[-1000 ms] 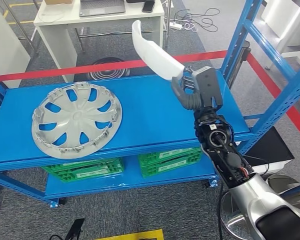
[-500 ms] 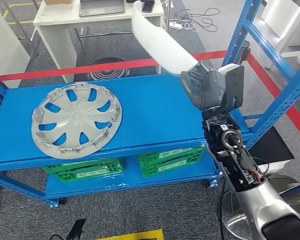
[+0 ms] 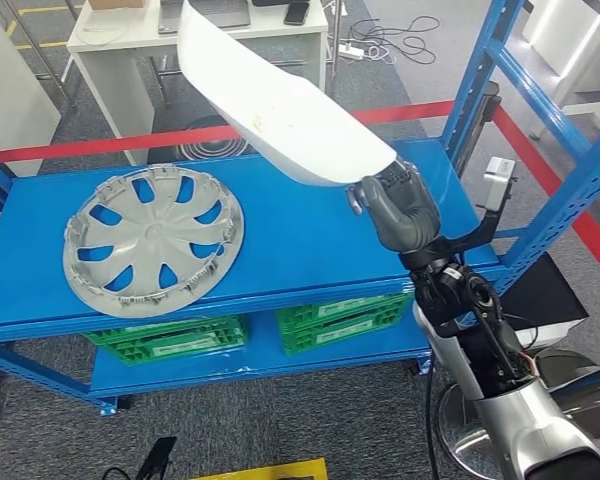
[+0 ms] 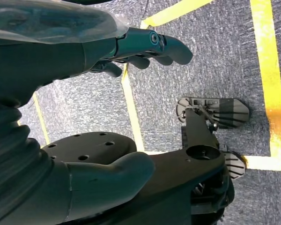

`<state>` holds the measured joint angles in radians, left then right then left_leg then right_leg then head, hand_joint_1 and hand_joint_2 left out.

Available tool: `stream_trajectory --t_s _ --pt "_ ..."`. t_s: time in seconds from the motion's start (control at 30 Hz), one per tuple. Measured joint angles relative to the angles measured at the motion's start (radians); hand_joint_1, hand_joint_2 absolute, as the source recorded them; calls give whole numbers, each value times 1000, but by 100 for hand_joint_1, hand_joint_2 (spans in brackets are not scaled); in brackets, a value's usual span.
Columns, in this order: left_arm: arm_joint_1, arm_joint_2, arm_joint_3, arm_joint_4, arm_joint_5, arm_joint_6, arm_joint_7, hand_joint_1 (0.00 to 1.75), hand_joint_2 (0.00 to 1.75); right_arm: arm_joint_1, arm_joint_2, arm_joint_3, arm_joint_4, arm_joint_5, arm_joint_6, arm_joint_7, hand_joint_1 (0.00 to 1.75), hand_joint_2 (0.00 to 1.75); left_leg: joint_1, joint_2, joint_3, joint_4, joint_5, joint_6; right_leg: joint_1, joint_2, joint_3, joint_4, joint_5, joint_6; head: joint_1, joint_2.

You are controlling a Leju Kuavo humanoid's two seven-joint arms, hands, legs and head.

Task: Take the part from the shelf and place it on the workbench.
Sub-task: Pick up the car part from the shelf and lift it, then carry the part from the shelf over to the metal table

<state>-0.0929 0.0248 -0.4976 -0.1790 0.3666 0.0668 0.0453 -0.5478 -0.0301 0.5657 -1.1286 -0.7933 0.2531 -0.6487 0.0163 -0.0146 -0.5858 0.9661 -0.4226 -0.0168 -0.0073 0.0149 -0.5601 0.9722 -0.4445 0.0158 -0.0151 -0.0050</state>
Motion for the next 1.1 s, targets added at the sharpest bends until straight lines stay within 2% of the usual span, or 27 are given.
stream_trajectory --t_s 0.63,1.1 --pt "-3 0 -26 0 33 8 -25 0 175 24 1 -8 35 4 20 10 175 175 0 0 0 0 0 0 0 0 0 0 0 0 0 0" --pt "-6 1 -26 0 53 6 -20 0 175 57 40 22 30 102 21 57 175 175 0 0 0 -1 0 0 0 0 0 0 -1 0 0 0"
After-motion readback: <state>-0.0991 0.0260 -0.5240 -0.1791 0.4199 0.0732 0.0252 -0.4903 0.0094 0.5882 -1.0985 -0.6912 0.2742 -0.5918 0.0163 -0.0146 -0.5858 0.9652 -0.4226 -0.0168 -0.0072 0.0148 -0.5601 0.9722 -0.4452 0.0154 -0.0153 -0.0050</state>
